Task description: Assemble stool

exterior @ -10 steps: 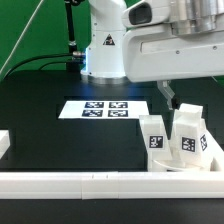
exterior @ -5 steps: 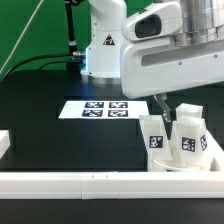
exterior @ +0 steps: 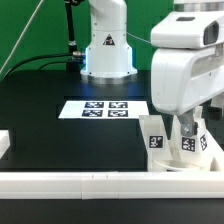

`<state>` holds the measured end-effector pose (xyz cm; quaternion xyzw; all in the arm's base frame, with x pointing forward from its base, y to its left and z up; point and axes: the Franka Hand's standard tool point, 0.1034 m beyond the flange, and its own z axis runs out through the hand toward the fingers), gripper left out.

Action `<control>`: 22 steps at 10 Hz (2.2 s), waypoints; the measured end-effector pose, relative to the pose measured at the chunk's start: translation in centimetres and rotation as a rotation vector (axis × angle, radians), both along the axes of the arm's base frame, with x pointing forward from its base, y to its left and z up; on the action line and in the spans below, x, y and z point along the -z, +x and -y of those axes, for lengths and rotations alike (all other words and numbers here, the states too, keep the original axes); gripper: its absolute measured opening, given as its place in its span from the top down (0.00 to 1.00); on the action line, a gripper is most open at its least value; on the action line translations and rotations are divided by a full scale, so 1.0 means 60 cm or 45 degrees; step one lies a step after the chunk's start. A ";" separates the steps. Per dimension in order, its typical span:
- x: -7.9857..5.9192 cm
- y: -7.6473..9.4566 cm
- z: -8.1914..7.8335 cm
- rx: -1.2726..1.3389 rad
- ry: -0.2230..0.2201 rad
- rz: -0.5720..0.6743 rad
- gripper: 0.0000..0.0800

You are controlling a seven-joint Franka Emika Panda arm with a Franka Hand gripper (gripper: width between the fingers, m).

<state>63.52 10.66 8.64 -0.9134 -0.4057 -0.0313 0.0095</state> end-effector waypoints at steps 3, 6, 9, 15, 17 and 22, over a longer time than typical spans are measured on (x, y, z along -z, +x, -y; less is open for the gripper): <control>0.006 0.000 0.003 -0.004 -0.002 -0.004 0.19; 0.034 0.001 0.006 0.044 -0.003 -0.021 0.19; 0.035 0.000 0.006 0.205 0.006 -0.029 0.42; 0.037 0.008 0.003 0.780 0.047 -0.017 0.58; 0.037 0.009 0.000 1.119 0.088 -0.037 0.58; 0.040 0.004 -0.005 2.080 0.187 -0.164 0.58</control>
Offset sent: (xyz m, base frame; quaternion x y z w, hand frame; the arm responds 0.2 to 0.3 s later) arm 0.0130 -0.0016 -0.0156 -0.0202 -0.0122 -0.0059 0.9997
